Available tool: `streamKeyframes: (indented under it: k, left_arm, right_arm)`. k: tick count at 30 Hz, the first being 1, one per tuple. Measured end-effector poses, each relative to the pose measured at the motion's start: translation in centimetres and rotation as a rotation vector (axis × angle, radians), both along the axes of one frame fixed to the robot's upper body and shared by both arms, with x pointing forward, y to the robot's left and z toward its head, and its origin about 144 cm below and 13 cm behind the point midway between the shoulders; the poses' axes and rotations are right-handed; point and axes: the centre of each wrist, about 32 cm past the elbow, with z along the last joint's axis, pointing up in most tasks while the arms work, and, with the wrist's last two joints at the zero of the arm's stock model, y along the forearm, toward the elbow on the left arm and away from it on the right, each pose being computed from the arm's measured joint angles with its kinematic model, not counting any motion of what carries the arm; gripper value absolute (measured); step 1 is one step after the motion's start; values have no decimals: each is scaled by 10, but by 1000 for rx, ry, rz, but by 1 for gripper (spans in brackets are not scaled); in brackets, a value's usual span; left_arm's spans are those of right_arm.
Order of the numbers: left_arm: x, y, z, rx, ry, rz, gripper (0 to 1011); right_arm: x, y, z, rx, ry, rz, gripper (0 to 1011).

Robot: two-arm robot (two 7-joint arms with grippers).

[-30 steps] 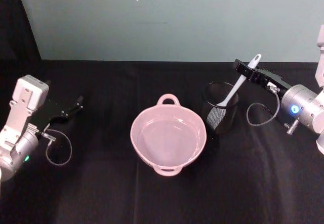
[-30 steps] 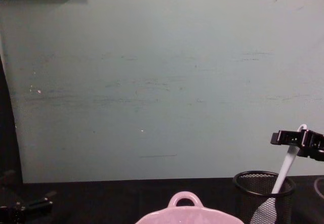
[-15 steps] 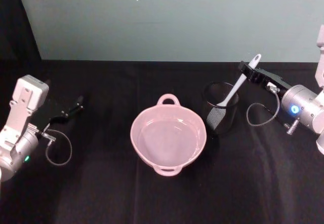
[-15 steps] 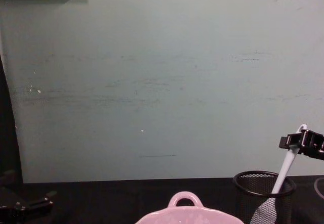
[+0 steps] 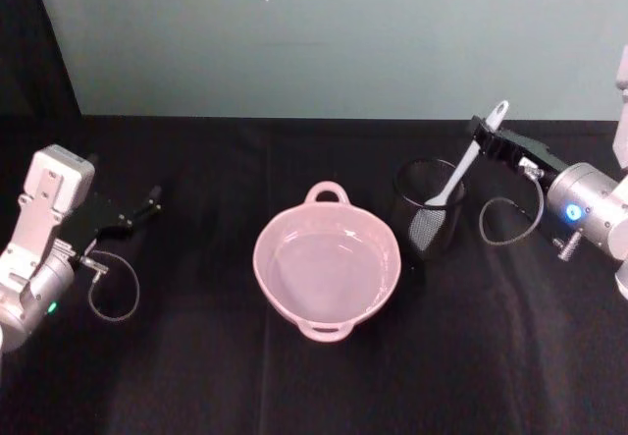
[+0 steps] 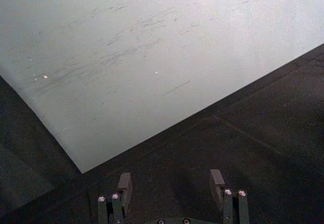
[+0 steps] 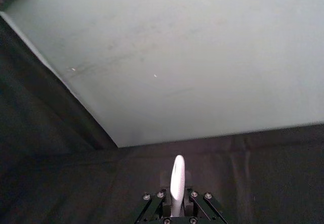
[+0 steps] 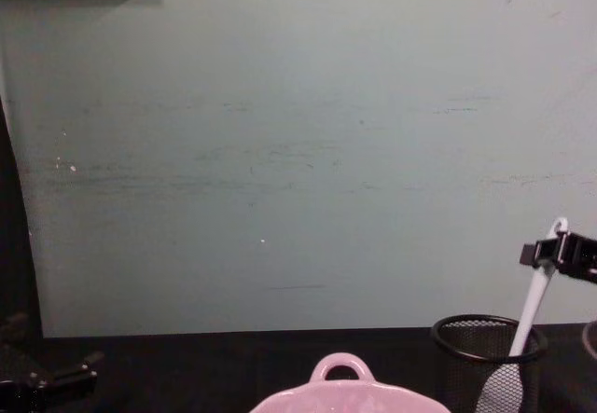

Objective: Use the one hand to pick up the spoon and stir the clear water in the bowl.

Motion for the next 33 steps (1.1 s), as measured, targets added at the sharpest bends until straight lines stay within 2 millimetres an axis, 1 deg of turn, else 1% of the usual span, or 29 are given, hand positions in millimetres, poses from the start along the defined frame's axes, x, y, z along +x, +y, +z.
streamKeyframes:
  k: [8, 13, 15, 17, 24, 25, 28, 33]
  left_arm:
    - [0, 0, 0, 0, 0, 0, 1011]
    - [0, 0, 0, 0, 0, 0, 1011]
    - [0, 0, 0, 0, 0, 0, 1011]
    - [0, 0, 0, 0, 0, 0, 1011]
    - [0, 0, 0, 0, 0, 0, 1011]
    - [0, 0, 0, 0, 0, 0, 1011]
    - [0, 0, 0, 0, 0, 0, 1011]
    - [0, 0, 0, 0, 0, 0, 1011]
  right_arm:
    - [-11, -1, 18, -54, -106, 55, 129]
    - [-20, 1, 35, -110, -216, 92, 129]
    - [-21, 1, 40, -126, -244, 101, 129]
    - [-22, 1, 50, -155, -301, 115, 129]
    - [-21, 0, 70, -187, -380, 156, 127]
    - [-21, 0, 75, -191, -394, 173, 127]
    - [-21, 2, 80, -191, -411, 203, 127]
    - [-24, 15, 89, -188, -445, 291, 127]
